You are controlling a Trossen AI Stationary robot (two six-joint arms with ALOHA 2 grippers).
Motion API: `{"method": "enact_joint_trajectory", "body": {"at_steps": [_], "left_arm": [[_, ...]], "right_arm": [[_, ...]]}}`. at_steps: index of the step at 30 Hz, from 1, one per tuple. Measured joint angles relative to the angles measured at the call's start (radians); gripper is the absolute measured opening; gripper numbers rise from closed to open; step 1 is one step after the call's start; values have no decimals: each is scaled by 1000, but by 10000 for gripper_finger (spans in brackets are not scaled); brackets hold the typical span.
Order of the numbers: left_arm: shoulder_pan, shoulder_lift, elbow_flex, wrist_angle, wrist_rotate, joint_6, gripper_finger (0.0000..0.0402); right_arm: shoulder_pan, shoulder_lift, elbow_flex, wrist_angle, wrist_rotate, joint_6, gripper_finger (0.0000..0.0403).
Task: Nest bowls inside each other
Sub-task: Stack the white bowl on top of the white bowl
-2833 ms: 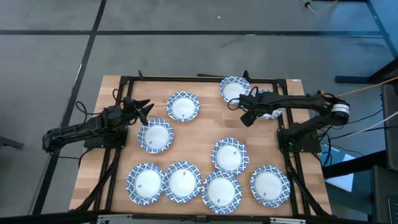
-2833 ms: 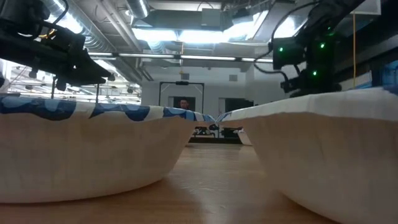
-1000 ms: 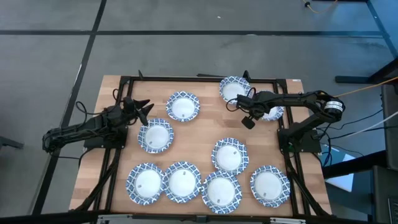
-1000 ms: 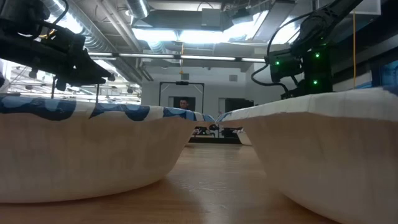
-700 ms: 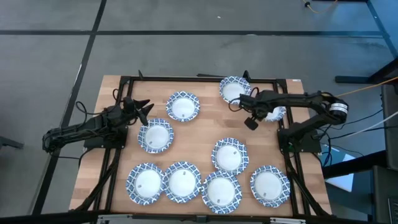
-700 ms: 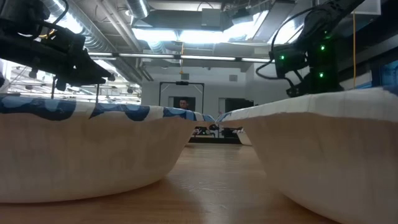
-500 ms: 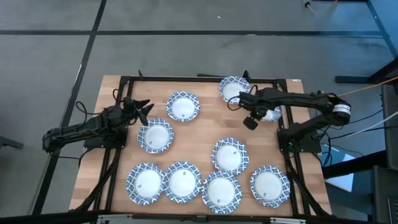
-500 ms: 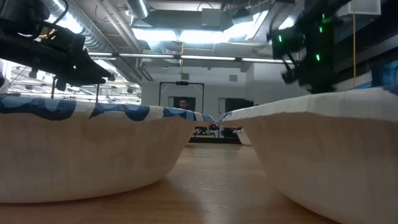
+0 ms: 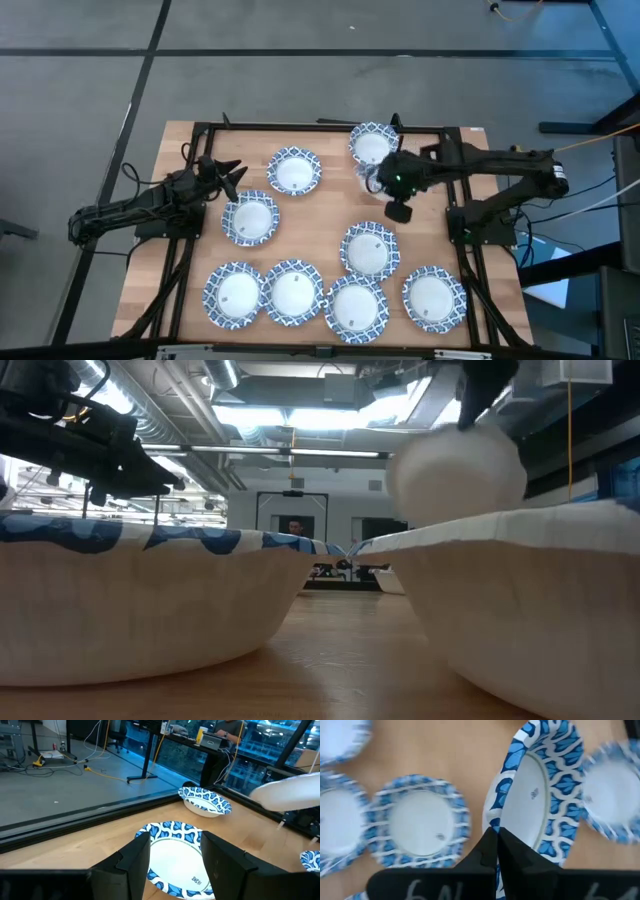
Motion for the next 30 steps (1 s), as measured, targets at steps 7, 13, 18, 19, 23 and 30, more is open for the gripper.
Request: {"method": "enact_joint_trajectory", "body": {"at_steps": [7, 13, 18, 19, 23, 30], "left_arm": [[0, 1, 0, 0, 0, 0, 169], [0, 1, 0, 0, -2, 0, 169], [0, 1, 0, 0, -4, 0, 169], [0, 1, 0, 0, -4, 0, 169], [0, 2, 0, 0, -5, 0, 169], [0, 2, 0, 0, -5, 0, 169]], "right_arm": [[217, 45, 17, -4, 70, -76, 6], [378, 113, 17, 6, 70, -43, 6], [471, 180, 17, 57, 70, 40, 6], [483, 197, 17, 66, 72, 56, 6], [503, 278, 17, 75, 130, 87, 6], [496, 447, 17, 78, 145, 89, 6]]}}
